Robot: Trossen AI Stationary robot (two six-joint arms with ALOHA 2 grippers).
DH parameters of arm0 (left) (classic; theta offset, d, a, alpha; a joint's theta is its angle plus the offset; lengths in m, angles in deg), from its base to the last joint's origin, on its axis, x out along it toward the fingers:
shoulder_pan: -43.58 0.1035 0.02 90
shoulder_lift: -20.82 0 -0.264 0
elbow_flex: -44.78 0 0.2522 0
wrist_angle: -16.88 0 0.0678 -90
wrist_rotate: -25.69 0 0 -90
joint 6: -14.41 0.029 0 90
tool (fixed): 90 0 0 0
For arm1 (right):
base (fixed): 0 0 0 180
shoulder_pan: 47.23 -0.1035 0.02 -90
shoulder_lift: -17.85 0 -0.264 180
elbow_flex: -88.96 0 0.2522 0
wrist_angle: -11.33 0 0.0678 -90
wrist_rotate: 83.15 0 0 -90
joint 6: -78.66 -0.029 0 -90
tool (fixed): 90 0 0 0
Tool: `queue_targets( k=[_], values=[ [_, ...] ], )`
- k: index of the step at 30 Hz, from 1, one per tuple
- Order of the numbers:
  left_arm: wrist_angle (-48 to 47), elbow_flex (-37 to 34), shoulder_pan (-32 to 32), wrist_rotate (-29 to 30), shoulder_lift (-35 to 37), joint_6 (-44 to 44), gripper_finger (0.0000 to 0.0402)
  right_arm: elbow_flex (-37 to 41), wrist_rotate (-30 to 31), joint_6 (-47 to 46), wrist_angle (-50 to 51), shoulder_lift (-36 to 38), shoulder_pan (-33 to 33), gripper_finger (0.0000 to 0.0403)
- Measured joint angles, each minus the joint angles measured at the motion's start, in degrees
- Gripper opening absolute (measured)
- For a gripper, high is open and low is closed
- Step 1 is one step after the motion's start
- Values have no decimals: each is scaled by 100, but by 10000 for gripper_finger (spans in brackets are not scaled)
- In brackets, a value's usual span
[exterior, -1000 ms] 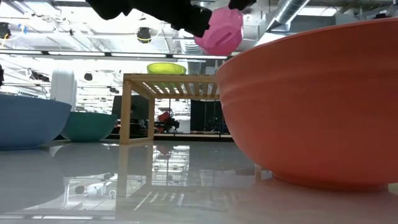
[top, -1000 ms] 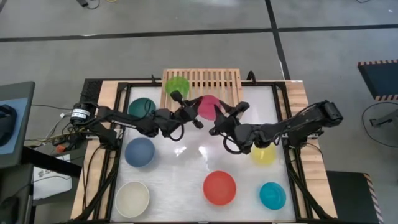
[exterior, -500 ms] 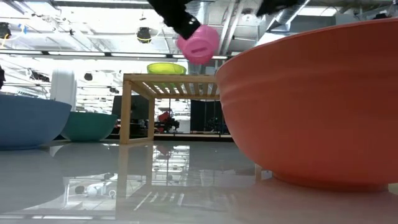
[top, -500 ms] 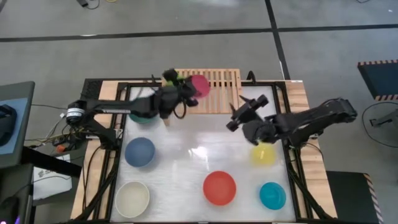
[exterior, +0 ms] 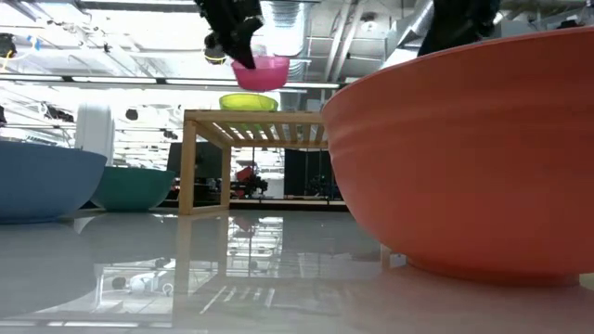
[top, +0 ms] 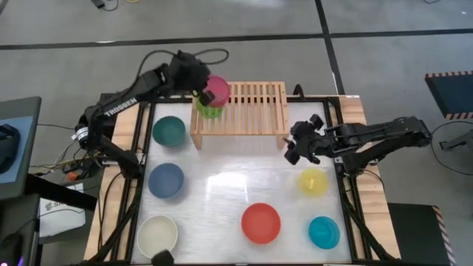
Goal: Place and stack bowls onto a shelf
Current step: Stack the red transparent bowl on top of the green transparent bowl, then stack the transparent yellow bowl on top of the transparent red bowl
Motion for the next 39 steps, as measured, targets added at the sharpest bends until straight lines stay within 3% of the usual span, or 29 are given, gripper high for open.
queue_targets(
  k=[3, 6, 10, 27, 34, 39],
  values=[
    [-239, 1, 438, -824, 0, -160, 0, 0, -899, 315, -29, -67, 176, 254],
    [-537, -4, 780, -1499, 0, -322, 0, 0, -2301, 833, 13, -131, 407, 254],
    [-868, -4, 959, -1873, -88, -459, 0, 0, -3296, 1306, 18, -245, 677, 254],
    [-1054, 42, 1139, -2561, -737, -864, 8, 4, -3302, 1588, 502, -234, 1245, 254],
    [-1308, 106, 1189, -2868, -710, -942, 78, 317, -3323, 1902, -373, -231, 1396, 254],
    [-1806, 667, 1191, -2306, -702, -938, 133, 790, -3453, 1476, -542, -232, 1520, 254]
  ],
)
